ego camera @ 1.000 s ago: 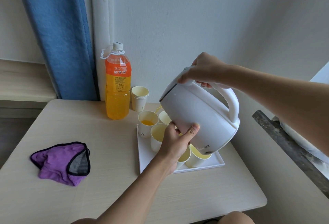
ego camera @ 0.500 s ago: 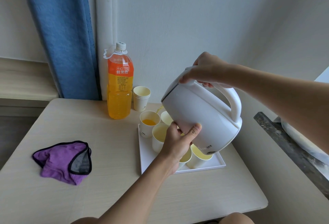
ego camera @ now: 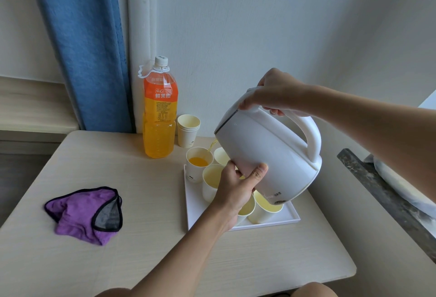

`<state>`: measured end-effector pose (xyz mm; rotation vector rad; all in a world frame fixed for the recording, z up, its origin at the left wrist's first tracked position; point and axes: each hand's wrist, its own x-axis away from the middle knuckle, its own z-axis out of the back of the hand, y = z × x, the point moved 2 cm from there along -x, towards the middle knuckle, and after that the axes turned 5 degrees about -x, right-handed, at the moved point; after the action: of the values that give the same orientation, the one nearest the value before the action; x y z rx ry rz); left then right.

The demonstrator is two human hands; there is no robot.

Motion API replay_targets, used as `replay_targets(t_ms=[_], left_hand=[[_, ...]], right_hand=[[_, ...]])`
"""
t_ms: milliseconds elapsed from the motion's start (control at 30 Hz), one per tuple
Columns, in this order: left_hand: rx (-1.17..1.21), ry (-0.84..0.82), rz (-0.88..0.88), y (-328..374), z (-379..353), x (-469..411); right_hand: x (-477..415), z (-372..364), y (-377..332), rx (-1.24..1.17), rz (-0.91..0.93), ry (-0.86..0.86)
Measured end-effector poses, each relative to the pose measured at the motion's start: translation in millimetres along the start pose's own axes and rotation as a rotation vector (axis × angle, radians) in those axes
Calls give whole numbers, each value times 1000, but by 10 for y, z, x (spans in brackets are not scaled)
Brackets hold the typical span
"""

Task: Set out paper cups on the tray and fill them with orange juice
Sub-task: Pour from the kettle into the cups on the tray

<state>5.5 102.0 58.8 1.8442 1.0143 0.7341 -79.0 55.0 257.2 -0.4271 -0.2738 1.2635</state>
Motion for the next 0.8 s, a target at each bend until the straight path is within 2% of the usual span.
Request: replay_targets(t_ms=[800], left_hand=[[-17, -2, 5, 10, -14, 9]], right_hand=[[-12, -6, -32, 26, 10, -13]])
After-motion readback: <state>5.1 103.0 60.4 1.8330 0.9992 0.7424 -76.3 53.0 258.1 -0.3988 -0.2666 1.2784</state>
